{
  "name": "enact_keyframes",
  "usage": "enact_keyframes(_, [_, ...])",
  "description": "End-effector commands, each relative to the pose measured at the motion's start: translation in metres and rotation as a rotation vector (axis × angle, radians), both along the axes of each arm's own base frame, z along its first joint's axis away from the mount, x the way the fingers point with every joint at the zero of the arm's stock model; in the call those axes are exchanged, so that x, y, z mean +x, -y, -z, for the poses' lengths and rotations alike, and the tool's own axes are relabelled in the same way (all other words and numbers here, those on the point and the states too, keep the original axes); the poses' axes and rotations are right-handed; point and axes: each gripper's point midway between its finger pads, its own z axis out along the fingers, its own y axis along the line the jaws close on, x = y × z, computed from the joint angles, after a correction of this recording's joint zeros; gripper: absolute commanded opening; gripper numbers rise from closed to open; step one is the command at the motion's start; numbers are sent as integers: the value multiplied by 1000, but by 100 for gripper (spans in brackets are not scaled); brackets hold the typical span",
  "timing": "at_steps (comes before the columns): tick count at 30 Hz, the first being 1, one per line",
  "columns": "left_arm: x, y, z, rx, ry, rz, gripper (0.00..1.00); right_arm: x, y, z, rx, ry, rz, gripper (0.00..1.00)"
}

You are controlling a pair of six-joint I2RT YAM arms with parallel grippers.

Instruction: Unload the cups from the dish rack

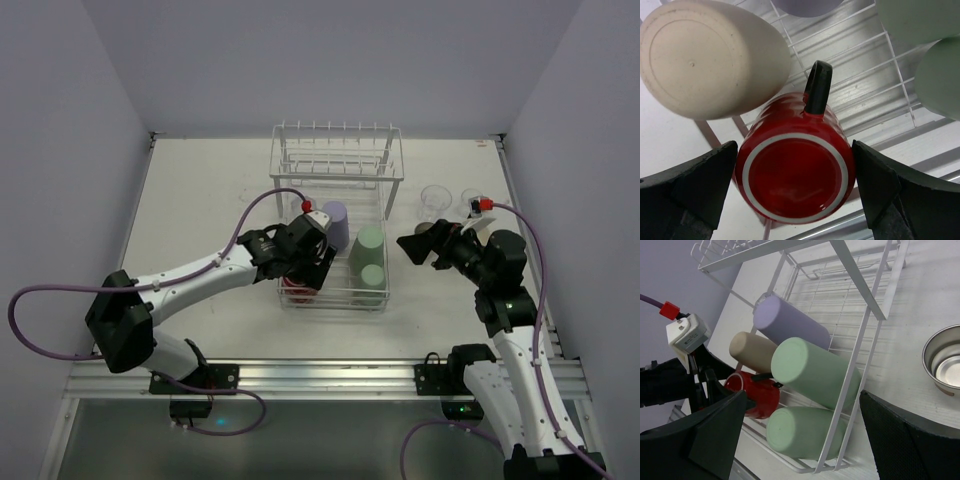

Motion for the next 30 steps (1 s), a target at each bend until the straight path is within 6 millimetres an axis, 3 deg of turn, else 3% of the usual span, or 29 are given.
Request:
enact_keyframes(1, [-37,-16,38,104,-165,95,100,-2,-4,-6,1,12,-24,97])
enact_keyframes(7, [-34,-13,38,95,-154,101,95,-3,-6,-8,5,12,-37,97])
enact_keyframes(9, [-29,-10,25,74,-119,94,78,-3,-6,-9,5,14,-33,97])
enact_keyframes(10, [-25,-11,20,74,-99,88,63,-3,-6,-9,6,14,-35,97])
enact_keyframes(13, [-14,-7,-5,57,-41,73,42,-3,-8,-13,13,17,-42,97])
enact_keyframes(16, [-4,0,-34,32,11,74,32,-4,-9,-18,19,23,-50,97])
enact_keyframes(22, [4,14,-87,-60,83,96,22,-7,-12,-29,40,37,-61,97])
enact_keyframes(30, [-20,17,-120,-188,53,140,18,-20,-33,-39,152,40,-147,96])
